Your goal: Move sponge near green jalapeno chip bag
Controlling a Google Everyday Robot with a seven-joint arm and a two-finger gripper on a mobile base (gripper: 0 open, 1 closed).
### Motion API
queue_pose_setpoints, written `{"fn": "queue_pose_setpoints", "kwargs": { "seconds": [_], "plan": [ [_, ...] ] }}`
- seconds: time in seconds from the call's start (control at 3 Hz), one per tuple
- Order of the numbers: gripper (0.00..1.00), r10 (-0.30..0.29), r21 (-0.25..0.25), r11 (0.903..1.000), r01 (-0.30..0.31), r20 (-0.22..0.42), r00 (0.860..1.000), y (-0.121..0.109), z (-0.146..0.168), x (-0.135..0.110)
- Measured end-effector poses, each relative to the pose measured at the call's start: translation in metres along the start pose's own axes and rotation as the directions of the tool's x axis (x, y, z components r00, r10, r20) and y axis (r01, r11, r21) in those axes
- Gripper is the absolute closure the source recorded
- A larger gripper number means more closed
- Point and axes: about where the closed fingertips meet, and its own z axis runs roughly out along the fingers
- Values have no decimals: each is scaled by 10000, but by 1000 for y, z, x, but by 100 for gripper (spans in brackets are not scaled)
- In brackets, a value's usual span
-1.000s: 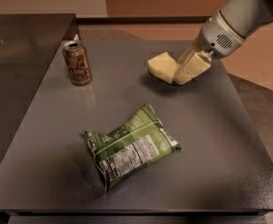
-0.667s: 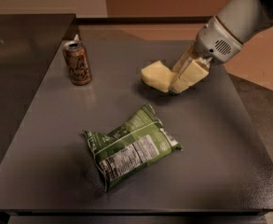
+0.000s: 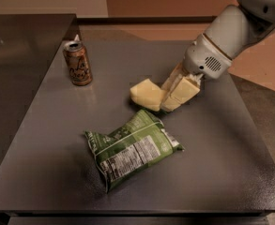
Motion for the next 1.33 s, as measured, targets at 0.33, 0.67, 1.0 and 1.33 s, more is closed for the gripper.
{"fn": "queue_pose_setpoints", "kwargs": {
  "seconds": [0.33,0.67,1.0,1.33],
  "plan": [
    [37,-9,10,10000,9,8,10000,-1,2,-1],
    [13,-27,30,10000,27,25,10000,-1,3,-2],
    [0,-43,50,10000,42,40,10000,-2,4,-4],
    [0,-43,50,10000,43,40,10000,-2,4,-4]
  ]
}}
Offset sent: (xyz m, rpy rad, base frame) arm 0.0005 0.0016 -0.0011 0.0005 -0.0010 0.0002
